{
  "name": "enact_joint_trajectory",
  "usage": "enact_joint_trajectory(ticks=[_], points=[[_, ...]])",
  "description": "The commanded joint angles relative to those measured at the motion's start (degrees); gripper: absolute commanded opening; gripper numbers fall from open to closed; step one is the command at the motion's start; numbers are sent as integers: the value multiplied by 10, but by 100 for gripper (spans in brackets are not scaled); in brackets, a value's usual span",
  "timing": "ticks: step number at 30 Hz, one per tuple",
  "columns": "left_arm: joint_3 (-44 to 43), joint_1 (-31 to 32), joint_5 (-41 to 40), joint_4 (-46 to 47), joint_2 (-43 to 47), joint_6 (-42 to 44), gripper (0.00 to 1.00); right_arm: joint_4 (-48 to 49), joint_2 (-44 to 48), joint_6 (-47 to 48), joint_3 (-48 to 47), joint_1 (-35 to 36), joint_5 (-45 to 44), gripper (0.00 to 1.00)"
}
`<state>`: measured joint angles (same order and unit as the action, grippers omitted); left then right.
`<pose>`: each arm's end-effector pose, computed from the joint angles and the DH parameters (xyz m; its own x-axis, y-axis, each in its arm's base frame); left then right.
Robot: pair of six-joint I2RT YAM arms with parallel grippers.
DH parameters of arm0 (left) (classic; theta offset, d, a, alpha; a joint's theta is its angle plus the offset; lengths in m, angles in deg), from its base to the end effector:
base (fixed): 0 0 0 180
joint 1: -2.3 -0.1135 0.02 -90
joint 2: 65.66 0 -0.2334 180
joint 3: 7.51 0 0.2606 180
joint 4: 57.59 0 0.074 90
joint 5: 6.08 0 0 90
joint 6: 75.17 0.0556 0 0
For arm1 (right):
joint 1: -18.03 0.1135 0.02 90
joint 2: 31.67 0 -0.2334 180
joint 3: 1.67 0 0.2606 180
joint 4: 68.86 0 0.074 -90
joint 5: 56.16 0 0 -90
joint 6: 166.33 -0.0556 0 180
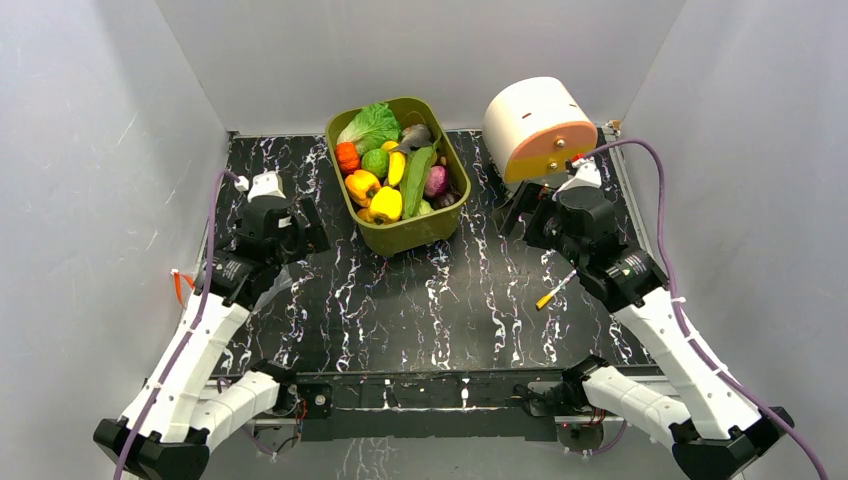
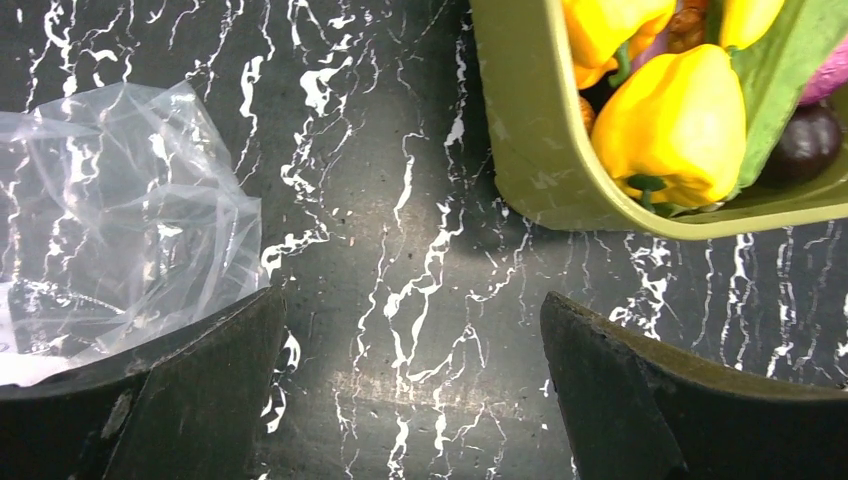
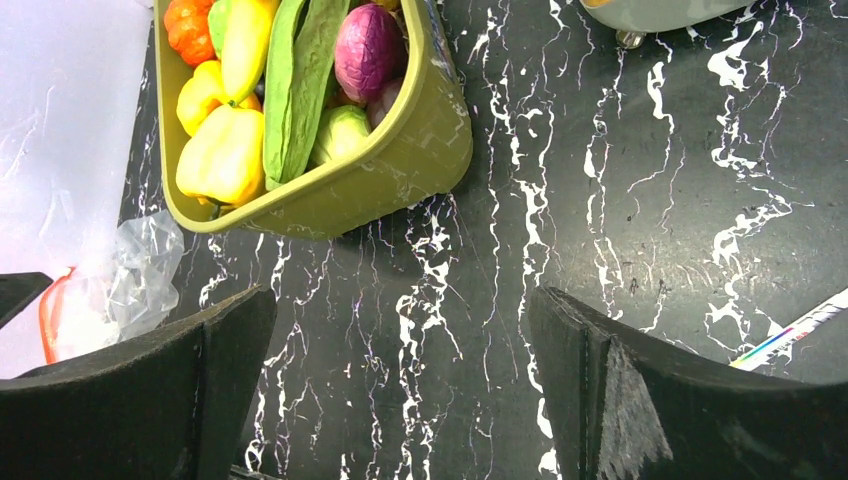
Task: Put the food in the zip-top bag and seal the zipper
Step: Pick up the zipper food storage bag at the center of the board.
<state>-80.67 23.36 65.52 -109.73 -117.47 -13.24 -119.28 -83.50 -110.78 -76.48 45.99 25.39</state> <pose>0.2184 -0.0653 0.3269 -0.4629 -0.3002 -0.8340 -0.1472 0.9539 -0.2617 0.2071 0.1007 0.3393 -0.5328 0.3507 -0.7702 -0.0572 0.8931 0.4462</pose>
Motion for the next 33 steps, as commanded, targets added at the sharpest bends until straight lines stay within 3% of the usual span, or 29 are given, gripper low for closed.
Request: enact_joint_trajectory(ticks=[1,12,19,22,27,33], points=[[-16,-5,-38,-25,-8,-3,98,34,19,0,-3,-3,-18,98],[-25,-5,-131,-60,-59,-24,98,39,57,6,11,-3,-23,98],[0,-23,-187,-61,-107,-26,89,50,78,21,31,-3,-8,98],[9,-52,-180,-59,-130,-26,84,67,95,32,43,-2,-8,98],[44,-134,-92,-18,-157,17,78,76,102,45,39,-3,1,98],[57,-152,-60,-10,-193,14,72,80,107,51,41,-3,28,98]])
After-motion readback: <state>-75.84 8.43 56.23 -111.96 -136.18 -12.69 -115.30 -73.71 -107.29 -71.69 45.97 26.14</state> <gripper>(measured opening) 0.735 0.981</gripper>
